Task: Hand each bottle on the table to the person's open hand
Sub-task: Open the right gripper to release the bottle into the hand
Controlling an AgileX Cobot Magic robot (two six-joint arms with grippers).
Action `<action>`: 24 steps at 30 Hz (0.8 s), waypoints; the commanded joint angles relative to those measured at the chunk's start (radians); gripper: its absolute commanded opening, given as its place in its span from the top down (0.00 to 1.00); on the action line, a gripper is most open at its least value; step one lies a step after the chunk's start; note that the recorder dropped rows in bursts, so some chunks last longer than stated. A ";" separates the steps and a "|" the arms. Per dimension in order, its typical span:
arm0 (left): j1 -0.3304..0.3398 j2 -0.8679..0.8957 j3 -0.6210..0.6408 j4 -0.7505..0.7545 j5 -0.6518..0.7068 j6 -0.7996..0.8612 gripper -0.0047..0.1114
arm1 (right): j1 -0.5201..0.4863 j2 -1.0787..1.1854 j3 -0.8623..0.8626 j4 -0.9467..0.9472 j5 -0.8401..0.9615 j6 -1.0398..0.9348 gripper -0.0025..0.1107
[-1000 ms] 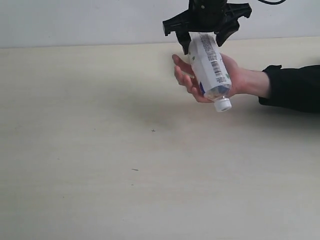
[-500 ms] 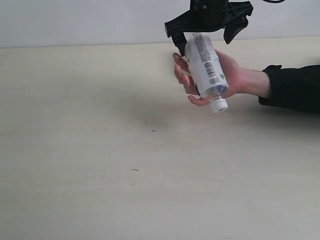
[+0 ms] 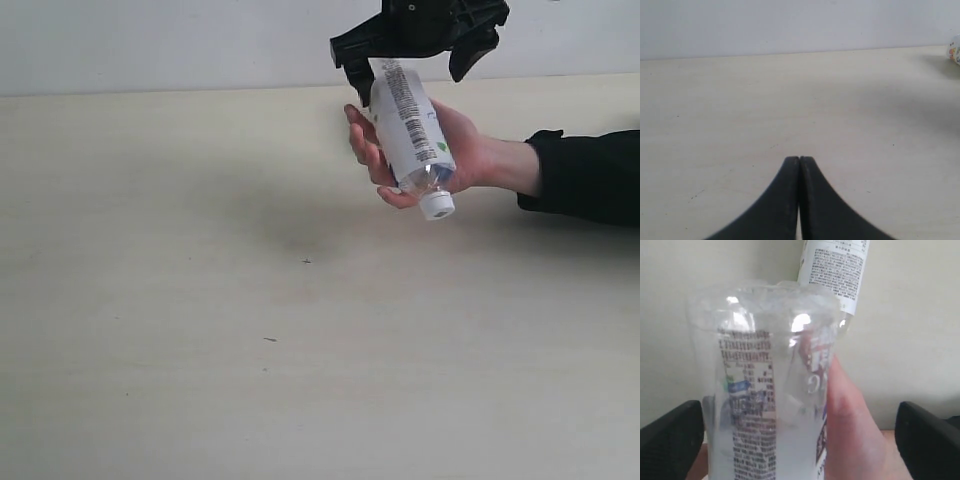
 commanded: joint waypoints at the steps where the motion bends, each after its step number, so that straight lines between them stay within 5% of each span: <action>1: 0.002 -0.005 0.003 0.001 -0.006 -0.002 0.94 | 0.002 -0.046 -0.017 -0.012 0.000 -0.004 0.11; 11: 0.002 -0.005 0.003 0.001 -0.006 -0.002 0.94 | 0.002 -0.112 -0.024 0.033 0.000 -0.053 0.16; 14: 0.002 -0.005 0.003 0.001 -0.006 -0.002 0.94 | 0.002 -0.130 -0.024 0.113 0.000 -0.111 0.36; 19: 0.002 -0.005 0.003 0.001 -0.006 -0.002 0.94 | 0.002 -0.155 -0.024 0.207 0.000 -0.151 0.93; 24: 0.002 -0.005 0.003 0.001 -0.006 -0.002 0.94 | 0.002 -0.207 0.010 0.227 0.000 -0.225 0.96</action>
